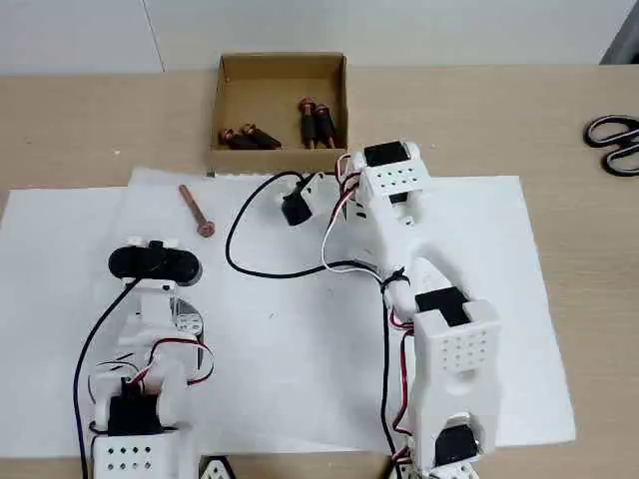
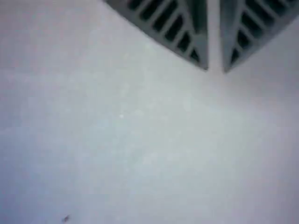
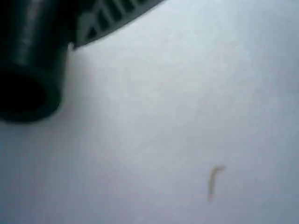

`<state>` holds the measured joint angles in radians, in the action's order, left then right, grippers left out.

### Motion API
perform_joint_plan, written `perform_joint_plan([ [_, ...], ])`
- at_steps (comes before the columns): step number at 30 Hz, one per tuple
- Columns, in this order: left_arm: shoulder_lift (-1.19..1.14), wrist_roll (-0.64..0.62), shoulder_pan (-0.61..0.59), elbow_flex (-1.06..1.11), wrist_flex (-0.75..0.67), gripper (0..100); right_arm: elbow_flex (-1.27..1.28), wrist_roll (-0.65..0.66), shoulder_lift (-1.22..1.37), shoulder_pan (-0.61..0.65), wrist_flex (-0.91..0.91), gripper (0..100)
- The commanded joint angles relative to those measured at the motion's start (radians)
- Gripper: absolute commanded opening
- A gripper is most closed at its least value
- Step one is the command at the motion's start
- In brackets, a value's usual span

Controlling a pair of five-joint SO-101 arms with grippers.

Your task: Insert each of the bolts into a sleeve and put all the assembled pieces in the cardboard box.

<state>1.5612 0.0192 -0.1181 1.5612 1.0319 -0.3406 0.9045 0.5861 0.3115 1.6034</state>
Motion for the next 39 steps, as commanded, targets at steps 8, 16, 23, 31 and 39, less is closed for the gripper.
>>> perform_joint_plan([
  [8,0.006,-0.002,-0.009,-0.005,-0.018,1,0.0,-0.061,-0.001,0.093,-0.016,10.0],
  [16,0.006,-0.002,-0.009,-0.005,-0.018,1,-0.035,-0.084,-0.002,0.088,-0.005,1.0],
  [23,0.006,0.0,-0.009,-0.005,-0.018,1,-0.229,-0.184,-0.031,0.061,0.062,0.7],
  [31,0.006,0.0,-0.009,-0.005,-0.018,1,-0.236,-0.324,-0.168,0.065,0.071,0.3],
  [39,0.006,-0.002,-0.009,-0.007,-0.02,1,-0.201,-0.479,-0.325,0.064,0.082,0.2],
])
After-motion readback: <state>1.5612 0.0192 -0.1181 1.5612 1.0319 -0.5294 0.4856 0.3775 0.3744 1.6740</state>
